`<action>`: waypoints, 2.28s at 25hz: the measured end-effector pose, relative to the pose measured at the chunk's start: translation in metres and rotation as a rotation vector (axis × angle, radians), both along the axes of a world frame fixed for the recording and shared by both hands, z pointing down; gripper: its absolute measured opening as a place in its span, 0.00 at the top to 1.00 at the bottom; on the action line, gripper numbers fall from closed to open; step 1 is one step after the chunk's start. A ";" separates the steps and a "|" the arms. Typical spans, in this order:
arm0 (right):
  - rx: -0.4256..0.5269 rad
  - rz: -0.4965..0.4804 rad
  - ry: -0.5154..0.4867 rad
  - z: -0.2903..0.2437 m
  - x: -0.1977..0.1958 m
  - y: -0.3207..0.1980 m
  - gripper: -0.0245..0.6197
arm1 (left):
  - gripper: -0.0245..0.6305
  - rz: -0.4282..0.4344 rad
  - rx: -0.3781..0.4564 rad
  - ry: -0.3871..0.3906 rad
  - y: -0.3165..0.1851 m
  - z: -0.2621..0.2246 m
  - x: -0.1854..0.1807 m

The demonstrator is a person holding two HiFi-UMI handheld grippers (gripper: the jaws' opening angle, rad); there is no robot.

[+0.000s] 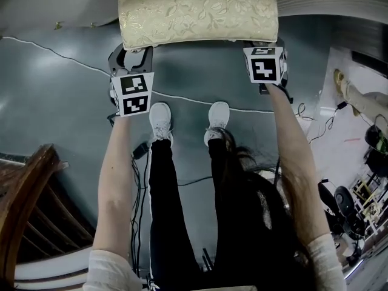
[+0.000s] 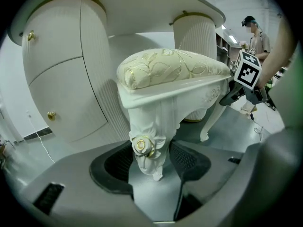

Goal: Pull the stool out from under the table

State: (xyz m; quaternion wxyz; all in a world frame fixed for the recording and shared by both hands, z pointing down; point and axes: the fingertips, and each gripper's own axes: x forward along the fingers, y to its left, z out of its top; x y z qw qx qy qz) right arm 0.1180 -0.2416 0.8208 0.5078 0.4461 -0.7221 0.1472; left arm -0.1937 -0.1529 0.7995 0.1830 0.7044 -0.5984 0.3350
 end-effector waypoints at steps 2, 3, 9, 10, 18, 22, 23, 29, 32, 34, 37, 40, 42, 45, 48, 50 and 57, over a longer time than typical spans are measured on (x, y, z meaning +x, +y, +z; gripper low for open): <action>-0.006 0.014 -0.001 -0.001 -0.001 0.004 0.54 | 0.56 0.014 -0.010 -0.002 -0.002 -0.002 -0.002; -0.009 0.017 0.000 -0.001 -0.001 0.005 0.54 | 0.56 0.017 -0.014 -0.003 -0.003 -0.002 -0.003; -0.024 0.064 -0.002 -0.003 0.001 0.021 0.54 | 0.56 0.042 -0.045 -0.008 -0.002 -0.005 -0.006; -0.023 0.071 -0.001 -0.004 0.002 0.023 0.54 | 0.56 0.047 -0.050 -0.008 -0.002 -0.006 -0.006; -0.057 0.122 0.017 -0.001 0.005 0.074 0.54 | 0.57 0.105 -0.071 -0.008 0.025 -0.001 -0.006; -0.048 0.088 0.037 0.000 0.011 0.056 0.54 | 0.57 0.078 -0.058 -0.012 0.020 0.001 0.001; -0.056 0.055 0.027 0.002 0.006 0.041 0.54 | 0.57 0.042 -0.063 -0.026 0.015 -0.001 -0.002; -0.116 -0.014 0.014 0.007 -0.059 -0.004 0.55 | 0.57 -0.057 -0.124 -0.046 -0.012 -0.007 -0.063; -0.121 -0.002 0.021 0.005 -0.067 0.003 0.55 | 0.57 -0.054 -0.143 -0.045 -0.008 -0.007 -0.072; -0.139 -0.001 0.019 0.007 -0.043 0.013 0.55 | 0.57 -0.066 -0.166 -0.050 0.000 -0.008 -0.048; -0.146 -0.002 0.021 0.011 -0.012 0.014 0.55 | 0.57 -0.084 -0.176 -0.050 0.001 -0.002 -0.018; -0.126 0.005 0.022 0.015 -0.005 0.011 0.55 | 0.57 -0.071 -0.166 -0.052 -0.004 0.004 -0.012; -0.119 -0.001 0.024 0.016 -0.004 0.008 0.55 | 0.58 -0.077 -0.164 -0.050 -0.004 0.005 -0.011; -0.129 -0.014 0.024 0.014 -0.005 0.008 0.55 | 0.58 -0.105 -0.179 -0.050 0.001 0.003 -0.010; -0.149 -0.027 0.026 0.013 -0.004 0.009 0.55 | 0.58 -0.120 -0.206 -0.058 0.005 0.000 -0.009; -0.162 -0.034 0.028 0.012 -0.003 0.009 0.55 | 0.58 -0.121 -0.222 -0.066 0.005 -0.001 -0.008; -0.203 -0.037 0.025 0.009 -0.004 0.015 0.55 | 0.58 -0.132 -0.299 -0.084 0.009 -0.007 -0.009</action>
